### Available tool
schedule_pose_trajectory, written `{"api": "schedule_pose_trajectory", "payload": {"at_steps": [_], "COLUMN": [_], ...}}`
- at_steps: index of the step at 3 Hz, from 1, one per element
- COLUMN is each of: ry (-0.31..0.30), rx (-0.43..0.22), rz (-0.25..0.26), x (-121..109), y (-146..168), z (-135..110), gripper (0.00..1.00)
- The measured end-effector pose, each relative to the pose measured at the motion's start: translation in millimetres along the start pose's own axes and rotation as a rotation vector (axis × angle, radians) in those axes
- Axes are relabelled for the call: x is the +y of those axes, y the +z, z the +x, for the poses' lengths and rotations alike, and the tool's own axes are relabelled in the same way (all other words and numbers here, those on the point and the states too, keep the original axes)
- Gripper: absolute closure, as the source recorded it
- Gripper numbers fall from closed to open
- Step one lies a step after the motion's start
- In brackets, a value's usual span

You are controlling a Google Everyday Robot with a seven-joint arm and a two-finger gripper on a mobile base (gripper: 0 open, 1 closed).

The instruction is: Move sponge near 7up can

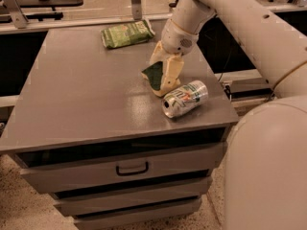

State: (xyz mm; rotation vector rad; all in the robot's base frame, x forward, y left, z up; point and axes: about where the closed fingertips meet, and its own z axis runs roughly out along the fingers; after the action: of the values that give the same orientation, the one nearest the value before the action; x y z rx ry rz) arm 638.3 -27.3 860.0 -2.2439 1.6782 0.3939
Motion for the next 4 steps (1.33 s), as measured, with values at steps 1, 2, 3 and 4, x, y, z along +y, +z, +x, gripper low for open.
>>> {"api": "schedule_pose_trajectory", "payload": {"at_steps": [1, 2, 3, 4], "ry": [0.024, 0.04, 0.069, 0.089], "rx": [0.011, 0.018, 0.017, 0.018], "rz": [-0.018, -0.024, -0.031, -0.034], "x": [-3, -7, -11, -15], "y": [0, 0, 0, 1], "z": [5, 7, 10, 13], "gripper": [0.12, 0.0, 0.0, 0.0]}}
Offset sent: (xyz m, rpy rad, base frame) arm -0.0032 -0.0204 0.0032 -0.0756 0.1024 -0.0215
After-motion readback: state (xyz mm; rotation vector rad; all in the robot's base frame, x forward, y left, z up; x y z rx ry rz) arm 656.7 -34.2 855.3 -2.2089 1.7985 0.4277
